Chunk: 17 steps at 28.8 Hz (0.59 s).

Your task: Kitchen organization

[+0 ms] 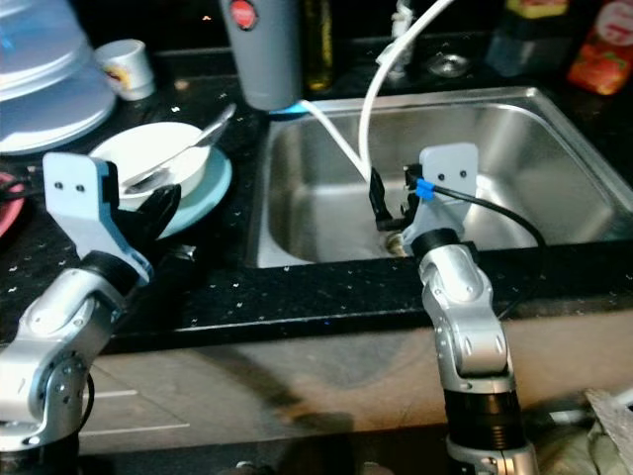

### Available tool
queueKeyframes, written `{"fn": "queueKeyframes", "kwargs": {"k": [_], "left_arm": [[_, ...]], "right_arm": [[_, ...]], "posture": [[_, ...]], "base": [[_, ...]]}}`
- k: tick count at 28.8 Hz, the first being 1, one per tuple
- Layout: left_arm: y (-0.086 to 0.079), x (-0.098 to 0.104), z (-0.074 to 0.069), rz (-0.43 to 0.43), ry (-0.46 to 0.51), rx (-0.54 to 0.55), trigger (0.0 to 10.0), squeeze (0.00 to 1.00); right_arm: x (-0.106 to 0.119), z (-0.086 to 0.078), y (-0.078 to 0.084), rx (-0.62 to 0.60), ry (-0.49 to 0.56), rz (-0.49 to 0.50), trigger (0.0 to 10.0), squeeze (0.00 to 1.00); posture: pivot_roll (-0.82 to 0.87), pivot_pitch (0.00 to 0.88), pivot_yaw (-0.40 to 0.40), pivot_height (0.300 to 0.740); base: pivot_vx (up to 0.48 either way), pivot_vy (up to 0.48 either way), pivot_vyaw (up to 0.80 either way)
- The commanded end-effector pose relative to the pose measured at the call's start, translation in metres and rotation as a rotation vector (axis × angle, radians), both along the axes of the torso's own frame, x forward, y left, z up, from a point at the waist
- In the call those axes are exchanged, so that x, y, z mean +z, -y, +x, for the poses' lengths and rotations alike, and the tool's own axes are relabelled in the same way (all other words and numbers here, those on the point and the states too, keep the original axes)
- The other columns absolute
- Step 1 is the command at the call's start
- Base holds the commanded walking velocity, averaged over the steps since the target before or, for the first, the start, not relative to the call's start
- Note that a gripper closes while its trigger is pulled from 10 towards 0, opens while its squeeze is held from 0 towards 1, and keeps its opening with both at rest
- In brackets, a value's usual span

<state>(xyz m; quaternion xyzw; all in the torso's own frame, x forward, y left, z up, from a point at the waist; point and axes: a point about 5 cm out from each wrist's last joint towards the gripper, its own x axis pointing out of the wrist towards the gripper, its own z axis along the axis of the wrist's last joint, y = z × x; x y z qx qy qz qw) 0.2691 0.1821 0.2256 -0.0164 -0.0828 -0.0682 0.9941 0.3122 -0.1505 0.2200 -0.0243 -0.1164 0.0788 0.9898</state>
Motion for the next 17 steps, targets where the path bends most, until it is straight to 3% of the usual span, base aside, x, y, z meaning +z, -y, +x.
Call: {"fn": "queueKeyframes", "kwargs": {"k": [1,10,11,17], "left_arm": [[-0.007,0.0,-0.001,0.001,-0.004,0.023,10.0,0.0],[-0.013,0.003,0.001,0.08,-0.027,0.014,10.0,0.0],[-0.014,0.008,0.001,0.103,-0.018,-0.036,10.0,1.0],[-0.023,0.024,0.002,0.135,0.01,-0.036,10.0,1.0]], "right_arm": [[-0.001,0.0,-0.007,0.032,-0.01,0.006,10.0,0.0],[-0.001,0.001,-0.009,0.04,-0.01,0.008,10.0,0.0],[-0.001,0.002,-0.009,0.047,-0.011,0.006,10.0,0.0],[-0.001,0.003,-0.01,0.058,-0.01,0.004,10.0,0.0]], "posture": [[0.02,0.102,0.004,0.74],[0.02,0.096,0.005,0.74],[0.02,0.092,0.004,0.74],[0.03,0.092,0.002,0.74]], "base": [[0.0,0.0,0.0],[0.0,0.0,0.0],[0.0,0.0,0.0],[0.0,0.0,0.0]]}}
